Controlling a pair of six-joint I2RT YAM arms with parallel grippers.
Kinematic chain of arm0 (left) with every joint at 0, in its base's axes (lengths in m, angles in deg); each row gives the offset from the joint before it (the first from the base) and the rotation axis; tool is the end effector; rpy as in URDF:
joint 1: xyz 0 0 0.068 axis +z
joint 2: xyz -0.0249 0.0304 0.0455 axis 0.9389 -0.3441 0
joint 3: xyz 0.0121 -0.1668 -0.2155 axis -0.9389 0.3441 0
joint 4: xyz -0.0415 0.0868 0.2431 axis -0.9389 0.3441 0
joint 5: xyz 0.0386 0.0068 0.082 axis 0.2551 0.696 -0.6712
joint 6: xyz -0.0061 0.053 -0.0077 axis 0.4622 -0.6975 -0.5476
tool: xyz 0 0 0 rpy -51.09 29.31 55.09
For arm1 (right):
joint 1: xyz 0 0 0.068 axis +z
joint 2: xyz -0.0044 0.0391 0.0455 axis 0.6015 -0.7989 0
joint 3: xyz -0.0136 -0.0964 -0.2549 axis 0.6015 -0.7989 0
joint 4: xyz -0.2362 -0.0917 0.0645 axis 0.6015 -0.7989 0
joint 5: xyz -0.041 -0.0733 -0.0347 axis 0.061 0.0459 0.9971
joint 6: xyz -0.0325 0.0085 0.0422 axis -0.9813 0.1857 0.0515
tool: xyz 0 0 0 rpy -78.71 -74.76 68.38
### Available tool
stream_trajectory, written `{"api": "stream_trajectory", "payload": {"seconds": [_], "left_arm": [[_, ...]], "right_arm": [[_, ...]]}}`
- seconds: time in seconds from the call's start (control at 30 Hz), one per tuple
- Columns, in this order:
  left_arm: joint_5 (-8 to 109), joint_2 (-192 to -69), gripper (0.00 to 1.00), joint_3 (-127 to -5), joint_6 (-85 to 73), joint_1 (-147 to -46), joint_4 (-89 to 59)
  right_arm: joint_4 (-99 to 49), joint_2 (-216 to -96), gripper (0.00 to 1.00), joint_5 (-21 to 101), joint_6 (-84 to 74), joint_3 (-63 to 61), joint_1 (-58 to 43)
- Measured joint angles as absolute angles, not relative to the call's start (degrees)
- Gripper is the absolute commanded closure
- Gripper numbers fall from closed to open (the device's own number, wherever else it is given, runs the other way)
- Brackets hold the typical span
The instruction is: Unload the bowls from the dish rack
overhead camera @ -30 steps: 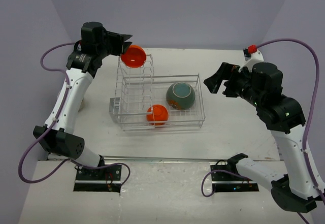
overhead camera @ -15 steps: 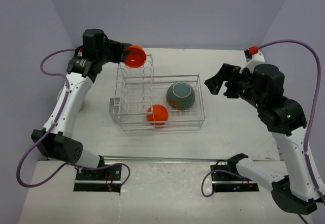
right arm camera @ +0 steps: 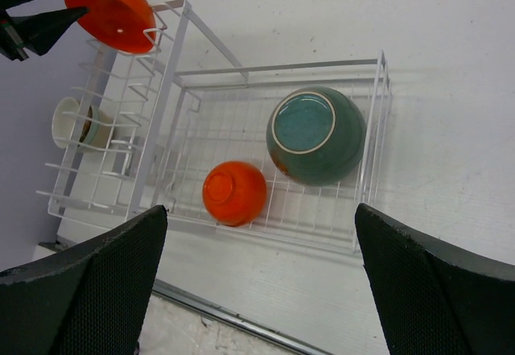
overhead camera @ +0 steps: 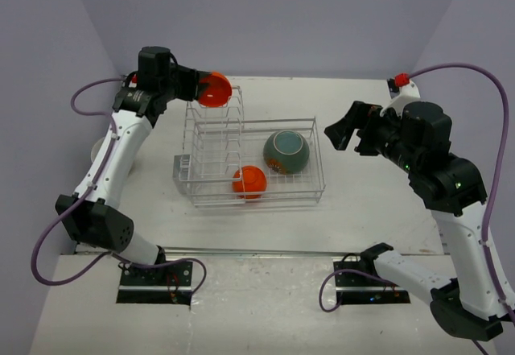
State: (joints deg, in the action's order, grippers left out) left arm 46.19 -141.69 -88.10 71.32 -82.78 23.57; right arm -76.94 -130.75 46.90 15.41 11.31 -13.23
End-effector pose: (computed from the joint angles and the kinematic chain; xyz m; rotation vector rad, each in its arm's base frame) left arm 0.3279 -0.0776 0.4137 -1.3761 1.8357 -1.0899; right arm 0.1375 0.0609 0.4738 0.0500 1.9801 0.5985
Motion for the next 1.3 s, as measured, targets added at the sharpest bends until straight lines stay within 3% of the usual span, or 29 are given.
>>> {"api": "stream_trajectory", "payload": {"seconds": [0.73, 0.93, 1.17, 1.3], "left_arm": [[46.1, -147.8, 0.66, -91.7, 71.4, -82.8, 21.9], [45.9, -148.8, 0.77, -92.7, 71.6, -83.0, 20.8], [45.9, -148.8, 0.99, -92.5, 71.9, -83.7, 18.5], [46.0, -148.7, 1.00, -91.8, 71.9, -83.7, 17.3]], "right_arm": [[-75.9, -132.4, 0.01, 46.9, 13.9, 11.4, -13.2], [-75.6, -132.8, 0.01, 46.9, 13.5, 11.4, -13.2], [-75.6, -133.0, 0.01, 46.9, 13.1, 11.4, -13.2], [-75.5, -133.0, 0.01, 46.9, 12.9, 11.4, -13.3]]}}
